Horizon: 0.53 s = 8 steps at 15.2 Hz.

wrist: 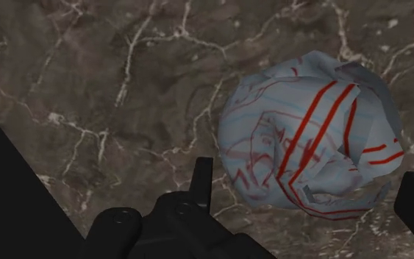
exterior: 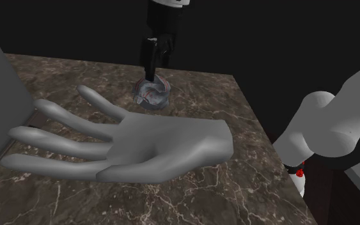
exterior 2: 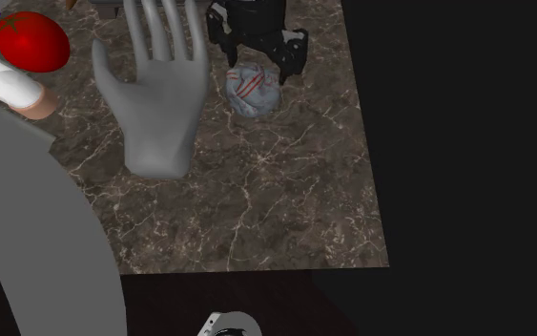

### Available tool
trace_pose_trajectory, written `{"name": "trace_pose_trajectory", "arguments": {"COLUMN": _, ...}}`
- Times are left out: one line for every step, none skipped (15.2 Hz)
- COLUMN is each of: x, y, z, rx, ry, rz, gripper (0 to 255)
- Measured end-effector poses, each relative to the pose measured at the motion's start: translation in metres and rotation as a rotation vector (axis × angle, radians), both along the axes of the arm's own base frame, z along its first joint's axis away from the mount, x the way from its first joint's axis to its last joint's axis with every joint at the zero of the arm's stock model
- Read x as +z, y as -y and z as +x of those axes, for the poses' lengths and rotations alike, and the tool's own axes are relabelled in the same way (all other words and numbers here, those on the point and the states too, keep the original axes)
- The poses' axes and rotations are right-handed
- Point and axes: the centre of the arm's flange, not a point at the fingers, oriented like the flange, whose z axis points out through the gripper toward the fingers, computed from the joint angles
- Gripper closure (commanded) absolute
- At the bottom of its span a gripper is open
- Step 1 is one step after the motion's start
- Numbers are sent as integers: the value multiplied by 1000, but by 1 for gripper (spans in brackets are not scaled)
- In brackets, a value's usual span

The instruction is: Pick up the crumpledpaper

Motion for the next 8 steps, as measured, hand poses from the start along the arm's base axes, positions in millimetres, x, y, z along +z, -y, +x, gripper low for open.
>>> {"name": "trace_pose_trajectory", "arguments": {"x": -2, "y": 0, "z": 0, "rx": 0, "ry": 0, "rz": 0, "gripper": 0}}
{"name": "trace_pose_trajectory", "arguments": {"x": -2, "y": -1, "z": 0, "rx": 0, "ry": 0, "rz": 0, "gripper": 255}}
{"name": "trace_pose_trajectory", "arguments": {"x": -3, "y": -1, "z": 0, "rx": 0, "ry": 0, "rz": 0, "gripper": 255}}
{"name": "trace_pose_trajectory", "arguments": {"x": -3, "y": -1, "z": 0, "rx": 0, "ry": 0, "rz": 0, "gripper": 255}}
{"name": "trace_pose_trajectory", "arguments": {"x": -3, "y": -1, "z": 0, "rx": 0, "ry": 1, "rz": 0, "gripper": 255}}
{"name": "trace_pose_trajectory", "arguments": {"x": -3, "y": 0, "z": 0, "rx": 0, "ry": 1, "rz": 0, "gripper": 255}}
{"name": "trace_pose_trajectory", "arguments": {"x": -3, "y": 0, "z": 0, "rx": 0, "ry": 1, "rz": 0, "gripper": 255}}
{"name": "trace_pose_trajectory", "arguments": {"x": -3, "y": 0, "z": 0, "rx": 0, "ry": 1, "rz": 0, "gripper": 255}}
